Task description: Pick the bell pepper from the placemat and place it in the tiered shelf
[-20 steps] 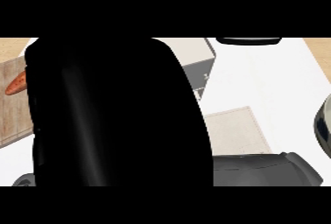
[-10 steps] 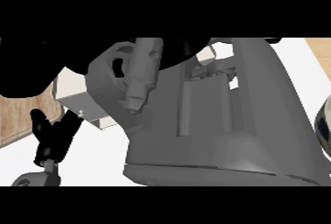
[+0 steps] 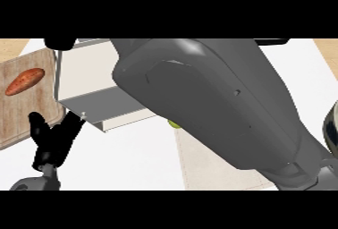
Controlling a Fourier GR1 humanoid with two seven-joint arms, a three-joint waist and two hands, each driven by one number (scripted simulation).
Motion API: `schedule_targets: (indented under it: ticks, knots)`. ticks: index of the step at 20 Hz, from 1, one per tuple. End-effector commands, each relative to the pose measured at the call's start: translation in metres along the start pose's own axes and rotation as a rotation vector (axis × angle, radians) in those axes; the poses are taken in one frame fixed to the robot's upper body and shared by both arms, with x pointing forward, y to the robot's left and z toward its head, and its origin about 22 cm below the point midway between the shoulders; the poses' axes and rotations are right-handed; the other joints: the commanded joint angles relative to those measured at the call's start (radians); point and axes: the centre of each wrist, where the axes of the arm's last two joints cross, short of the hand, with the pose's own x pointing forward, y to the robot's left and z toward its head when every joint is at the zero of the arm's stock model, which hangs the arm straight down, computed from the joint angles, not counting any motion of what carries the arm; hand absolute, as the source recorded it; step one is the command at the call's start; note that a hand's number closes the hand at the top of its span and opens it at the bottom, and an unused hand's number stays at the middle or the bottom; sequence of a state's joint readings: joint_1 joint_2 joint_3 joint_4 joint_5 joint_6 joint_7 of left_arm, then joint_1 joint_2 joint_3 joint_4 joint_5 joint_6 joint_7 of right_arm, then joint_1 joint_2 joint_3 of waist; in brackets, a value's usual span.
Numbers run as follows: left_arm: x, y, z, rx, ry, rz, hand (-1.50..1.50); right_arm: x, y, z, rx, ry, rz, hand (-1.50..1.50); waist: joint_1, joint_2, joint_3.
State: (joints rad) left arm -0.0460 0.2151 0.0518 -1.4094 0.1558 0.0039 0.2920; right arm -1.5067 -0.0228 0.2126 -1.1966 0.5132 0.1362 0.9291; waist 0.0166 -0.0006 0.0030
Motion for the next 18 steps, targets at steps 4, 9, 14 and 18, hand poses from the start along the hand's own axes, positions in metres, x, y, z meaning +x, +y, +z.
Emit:
schedule_targets:
  ticks: [4,9,14,18]
  knots:
    - [0.001,-0.016,-0.005,-0.001,0.052,-0.015,0.00,-0.012,0.021,-0.030,-0.030,0.006,-0.003,1.50,0.004,0.005,-0.004]
    - [-0.015,-0.003,0.000,-0.015,0.034,0.007,0.00,-0.038,0.028,-0.049,-0.021,0.013,0.011,1.50,0.005,0.007,-0.005]
    - [-0.008,0.006,0.010,-0.027,0.052,0.007,0.00,-0.024,0.024,-0.052,-0.030,-0.025,-0.002,1.50,0.011,0.004,-0.004]
    - [-0.030,0.003,0.004,-0.004,0.053,0.009,0.00,-0.043,0.024,-0.061,-0.008,-0.058,-0.012,1.50,0.005,0.006,-0.004]
